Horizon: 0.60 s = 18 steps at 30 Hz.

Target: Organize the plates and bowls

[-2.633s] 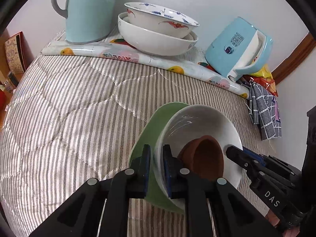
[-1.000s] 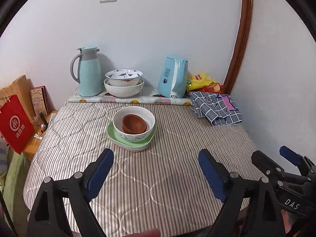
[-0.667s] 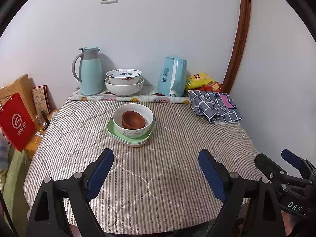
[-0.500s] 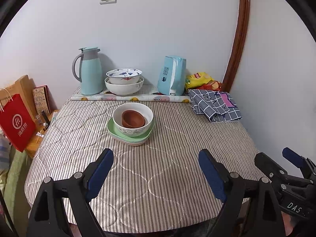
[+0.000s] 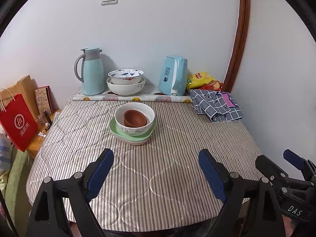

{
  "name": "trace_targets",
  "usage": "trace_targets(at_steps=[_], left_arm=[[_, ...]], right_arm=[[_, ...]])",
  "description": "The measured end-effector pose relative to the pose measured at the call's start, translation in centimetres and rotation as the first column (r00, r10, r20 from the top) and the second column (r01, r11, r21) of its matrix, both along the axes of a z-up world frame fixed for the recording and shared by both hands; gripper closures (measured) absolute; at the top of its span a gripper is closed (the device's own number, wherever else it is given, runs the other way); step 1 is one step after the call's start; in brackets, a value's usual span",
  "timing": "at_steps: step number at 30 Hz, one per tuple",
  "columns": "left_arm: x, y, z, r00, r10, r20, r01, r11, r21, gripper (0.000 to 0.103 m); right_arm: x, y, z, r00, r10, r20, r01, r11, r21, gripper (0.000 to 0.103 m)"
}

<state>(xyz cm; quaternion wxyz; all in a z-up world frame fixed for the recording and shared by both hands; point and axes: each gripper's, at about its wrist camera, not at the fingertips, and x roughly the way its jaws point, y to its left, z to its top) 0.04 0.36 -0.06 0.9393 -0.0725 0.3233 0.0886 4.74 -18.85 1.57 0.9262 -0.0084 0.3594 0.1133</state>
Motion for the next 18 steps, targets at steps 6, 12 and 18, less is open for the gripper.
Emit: trace_targets(at_steps=[6, 12, 18], left_arm=[[-0.15, 0.01, 0.09, 1.0, 0.001, 0.002, -0.001, 1.0, 0.001, 0.015], [-0.14, -0.02, 0.1, 1.0, 0.0, 0.003, 0.0, 1.0, 0.002, 0.015], [-0.2, -0.02, 0.12, 1.0, -0.001, 0.003, 0.001, 1.0, 0.002, 0.015]], right_arm=[[-0.28, 0.03, 0.09, 1.0, -0.003, 0.006, 0.003, 1.0, -0.003, 0.001], [-0.36, 0.09, 0.18, 1.0, 0.0, 0.007, 0.0, 1.0, -0.005, 0.001], [-0.49, 0.01, 0.33, 1.0, 0.001, 0.011, -0.001, 1.0, -0.001, 0.001]])
